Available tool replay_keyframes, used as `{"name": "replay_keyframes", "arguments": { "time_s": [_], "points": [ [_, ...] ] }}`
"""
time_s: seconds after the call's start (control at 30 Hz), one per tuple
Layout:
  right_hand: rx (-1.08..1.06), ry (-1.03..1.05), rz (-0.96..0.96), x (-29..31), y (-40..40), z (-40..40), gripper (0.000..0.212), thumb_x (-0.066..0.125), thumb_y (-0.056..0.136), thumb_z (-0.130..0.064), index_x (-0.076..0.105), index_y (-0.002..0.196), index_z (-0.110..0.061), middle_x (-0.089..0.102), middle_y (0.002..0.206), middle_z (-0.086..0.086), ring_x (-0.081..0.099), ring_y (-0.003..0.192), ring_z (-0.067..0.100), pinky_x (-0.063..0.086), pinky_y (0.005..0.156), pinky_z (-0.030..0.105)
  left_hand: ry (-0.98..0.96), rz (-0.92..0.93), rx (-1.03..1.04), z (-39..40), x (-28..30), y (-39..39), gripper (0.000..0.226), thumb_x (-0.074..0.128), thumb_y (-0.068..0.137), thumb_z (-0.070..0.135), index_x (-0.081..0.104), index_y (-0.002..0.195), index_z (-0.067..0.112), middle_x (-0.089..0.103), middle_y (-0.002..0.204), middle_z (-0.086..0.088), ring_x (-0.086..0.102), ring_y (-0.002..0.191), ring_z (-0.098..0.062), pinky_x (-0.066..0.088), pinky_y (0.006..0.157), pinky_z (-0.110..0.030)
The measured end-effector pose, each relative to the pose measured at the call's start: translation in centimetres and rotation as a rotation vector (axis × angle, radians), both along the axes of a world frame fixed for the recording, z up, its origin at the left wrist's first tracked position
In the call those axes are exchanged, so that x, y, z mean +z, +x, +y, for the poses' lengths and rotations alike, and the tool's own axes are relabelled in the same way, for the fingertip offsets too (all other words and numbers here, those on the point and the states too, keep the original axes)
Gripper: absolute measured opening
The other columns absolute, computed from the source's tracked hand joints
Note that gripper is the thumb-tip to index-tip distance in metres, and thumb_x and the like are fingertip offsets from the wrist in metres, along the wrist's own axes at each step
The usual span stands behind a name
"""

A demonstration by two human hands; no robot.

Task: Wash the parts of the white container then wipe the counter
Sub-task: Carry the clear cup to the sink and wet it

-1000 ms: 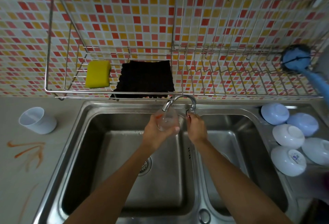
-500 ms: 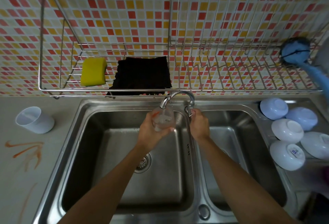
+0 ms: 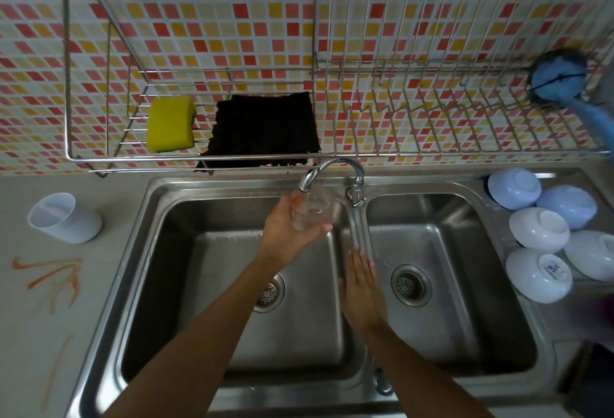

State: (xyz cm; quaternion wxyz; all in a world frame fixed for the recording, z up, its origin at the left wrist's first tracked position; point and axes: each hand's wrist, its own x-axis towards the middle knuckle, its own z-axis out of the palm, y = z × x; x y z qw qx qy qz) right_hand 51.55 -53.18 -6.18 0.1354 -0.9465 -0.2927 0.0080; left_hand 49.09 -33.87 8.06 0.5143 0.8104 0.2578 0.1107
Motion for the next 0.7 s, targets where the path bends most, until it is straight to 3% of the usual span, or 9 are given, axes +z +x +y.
{"name": "replay_keyframes", "arguments": {
  "time_s": [0.2, 0.3, 0.47, 0.6, 0.7],
  "points": [
    [-0.013, -0.031, 0.020, 0.1, 0.0, 0.1, 0.055, 0.029, 0.098, -0.027, 0.028, 0.146, 0.000, 0.028, 0.153, 0.017, 0.021, 0.144, 0.026, -0.002, 0.118, 0.032, 0.030, 0.014, -0.065, -0.2, 0.1, -0.9, 0.085, 0.089, 0.061, 0.041, 0.046, 0.133, 0.026, 0.060, 0.116, 0.014, 0.059, 0.101, -0.003, 0.042, 0.078, -0.007],
    [-0.015, -0.028, 0.039, 0.2, 0.0, 0.1, 0.056, 0.031, 0.097, -0.025, 0.027, 0.147, 0.000, 0.026, 0.154, 0.016, 0.021, 0.144, 0.027, -0.003, 0.118, 0.030, -0.012, 0.001, 0.018, -0.1, -0.7, -2.0, 0.083, 0.089, 0.060, 0.040, 0.048, 0.130, 0.025, 0.063, 0.114, 0.014, 0.060, 0.104, -0.002, 0.044, 0.081, -0.010],
    [-0.017, -0.023, 0.046, 0.3, 0.0, 0.3, 0.056, 0.041, 0.097, -0.018, 0.026, 0.147, 0.000, 0.026, 0.154, 0.017, 0.016, 0.145, 0.024, -0.009, 0.118, 0.027, -0.011, -0.022, 0.069, -0.2, 0.0, -2.0, 0.073, 0.090, 0.061, 0.034, 0.050, 0.121, 0.028, 0.061, 0.100, 0.026, 0.058, 0.095, 0.013, 0.043, 0.076, -0.003],
    [-0.038, -0.031, 0.032, 0.5, 0.0, 0.4, 0.064, 0.054, 0.090, -0.009, 0.027, 0.146, 0.004, 0.026, 0.154, 0.020, 0.016, 0.144, 0.026, -0.002, 0.118, 0.032, 0.044, -0.014, -0.024, -0.2, 0.1, -1.5, 0.080, 0.089, 0.058, 0.041, 0.049, 0.126, 0.031, 0.062, 0.111, 0.017, 0.059, 0.105, -0.002, 0.049, 0.086, -0.021],
    [-0.025, -0.036, 0.015, 0.4, 0.0, 0.3, 0.064, 0.054, 0.089, -0.009, 0.028, 0.146, 0.004, 0.026, 0.153, 0.021, 0.018, 0.144, 0.027, 0.002, 0.119, 0.034, 0.002, -0.001, 0.043, -0.4, -0.2, -2.1, 0.076, 0.089, 0.061, 0.040, 0.050, 0.125, 0.028, 0.058, 0.104, 0.018, 0.057, 0.096, 0.002, 0.042, 0.073, -0.004]
  ]
}}
